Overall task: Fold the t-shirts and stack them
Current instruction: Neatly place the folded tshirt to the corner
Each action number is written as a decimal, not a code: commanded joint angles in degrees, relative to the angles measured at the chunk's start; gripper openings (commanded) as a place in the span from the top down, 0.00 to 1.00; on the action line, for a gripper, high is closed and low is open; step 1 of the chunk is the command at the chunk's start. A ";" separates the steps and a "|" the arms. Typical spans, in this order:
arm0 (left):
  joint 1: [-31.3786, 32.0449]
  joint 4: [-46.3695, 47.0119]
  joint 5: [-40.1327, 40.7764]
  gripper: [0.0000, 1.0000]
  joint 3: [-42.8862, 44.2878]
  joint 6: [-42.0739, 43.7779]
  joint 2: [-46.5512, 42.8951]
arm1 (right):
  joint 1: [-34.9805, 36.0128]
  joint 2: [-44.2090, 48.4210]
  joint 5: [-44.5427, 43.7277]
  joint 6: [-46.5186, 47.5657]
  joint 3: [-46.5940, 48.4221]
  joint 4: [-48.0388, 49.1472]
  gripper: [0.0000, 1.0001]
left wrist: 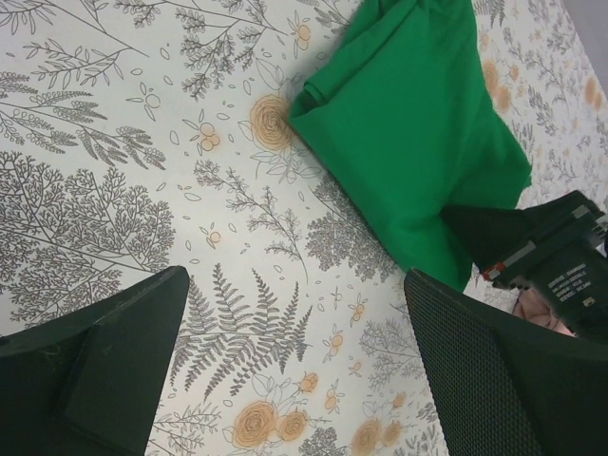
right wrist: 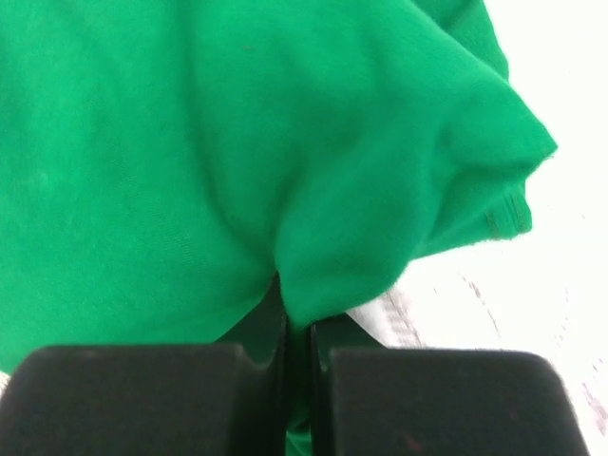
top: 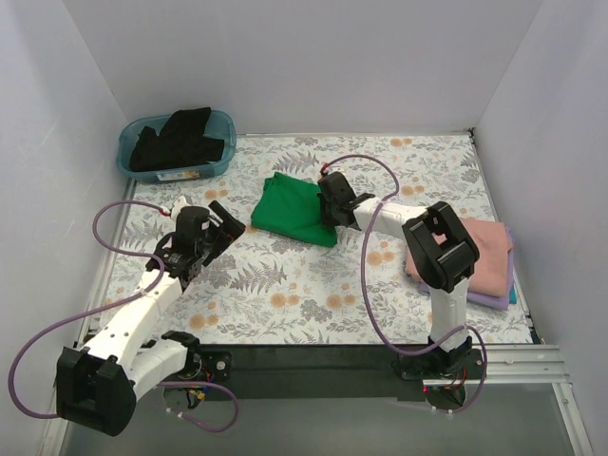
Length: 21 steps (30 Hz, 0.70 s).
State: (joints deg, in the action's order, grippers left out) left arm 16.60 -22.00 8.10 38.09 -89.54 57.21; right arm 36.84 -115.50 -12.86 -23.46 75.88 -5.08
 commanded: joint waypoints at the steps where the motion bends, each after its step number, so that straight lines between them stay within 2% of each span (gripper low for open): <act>1: 0.01 -0.77 -0.81 0.03 1.47 1.74 -2.97 | 1.92 5.71 -5.23 3.86 -4.93 -7.83 0.99; 5: 0.01 0.11 1.57 0.02 -1.08 0.68 -5.79 | 2.45 16.59 -7.52 4.83 -13.28 -13.10 0.99; 11: 0.01 2.04 -0.54 0.02 -2.84 0.59 -10.18 | 2.45 29.69 -18.59 8.51 -22.34 -21.28 0.99; 17: 0.10 3.72 -0.36 0.02 -4.69 0.50 -12.82 | 0.87 36.21 -26.58 12.21 -20.60 -28.82 0.99; 21: 0.10 3.98 -0.36 0.02 -4.95 0.50 -13.53 | -1.15 38.86 -28.79 12.39 -17.17 -35.33 0.99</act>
State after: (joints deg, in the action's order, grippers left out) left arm 16.62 -18.94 7.88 33.63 -89.34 44.93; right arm 37.17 -79.24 -35.16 -12.47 54.54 -33.89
